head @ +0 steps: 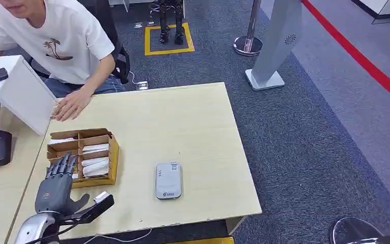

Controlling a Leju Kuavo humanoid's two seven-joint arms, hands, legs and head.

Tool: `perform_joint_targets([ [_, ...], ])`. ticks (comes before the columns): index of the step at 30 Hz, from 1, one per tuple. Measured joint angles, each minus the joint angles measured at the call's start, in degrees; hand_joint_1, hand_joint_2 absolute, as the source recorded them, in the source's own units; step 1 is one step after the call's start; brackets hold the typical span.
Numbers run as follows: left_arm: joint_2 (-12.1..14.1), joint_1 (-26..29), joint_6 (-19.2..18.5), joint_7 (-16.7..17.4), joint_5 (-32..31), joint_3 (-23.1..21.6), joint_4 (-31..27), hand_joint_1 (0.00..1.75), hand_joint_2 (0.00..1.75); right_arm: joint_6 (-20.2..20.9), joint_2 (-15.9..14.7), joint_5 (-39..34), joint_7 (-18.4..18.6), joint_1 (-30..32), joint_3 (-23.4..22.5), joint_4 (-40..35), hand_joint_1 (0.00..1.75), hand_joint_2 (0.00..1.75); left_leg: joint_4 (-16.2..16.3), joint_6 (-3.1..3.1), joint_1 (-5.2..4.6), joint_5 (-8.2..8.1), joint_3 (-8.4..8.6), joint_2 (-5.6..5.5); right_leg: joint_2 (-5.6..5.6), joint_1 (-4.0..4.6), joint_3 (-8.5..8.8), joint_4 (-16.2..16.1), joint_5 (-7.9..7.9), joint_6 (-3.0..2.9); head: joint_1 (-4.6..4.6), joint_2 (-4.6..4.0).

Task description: Pass the card to the sensor for recognition and then transmit it.

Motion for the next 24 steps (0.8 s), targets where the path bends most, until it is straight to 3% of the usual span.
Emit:
perform_joint_targets([
  [24, -0.09, -0.2, 0.0, -0.83, 1.12, -1.42, 0.0, 0.0, 1.75, 0.07, 0.0, 0.46, 0.0, 0.0, 0.0, 0.0, 0.0, 1.75, 0.0, 0.0, 0.0, 0.0, 0.0, 0.0, 0.0, 0.0, 0.0, 0.0, 0.0, 0.0, 0.0, 0.0],
])
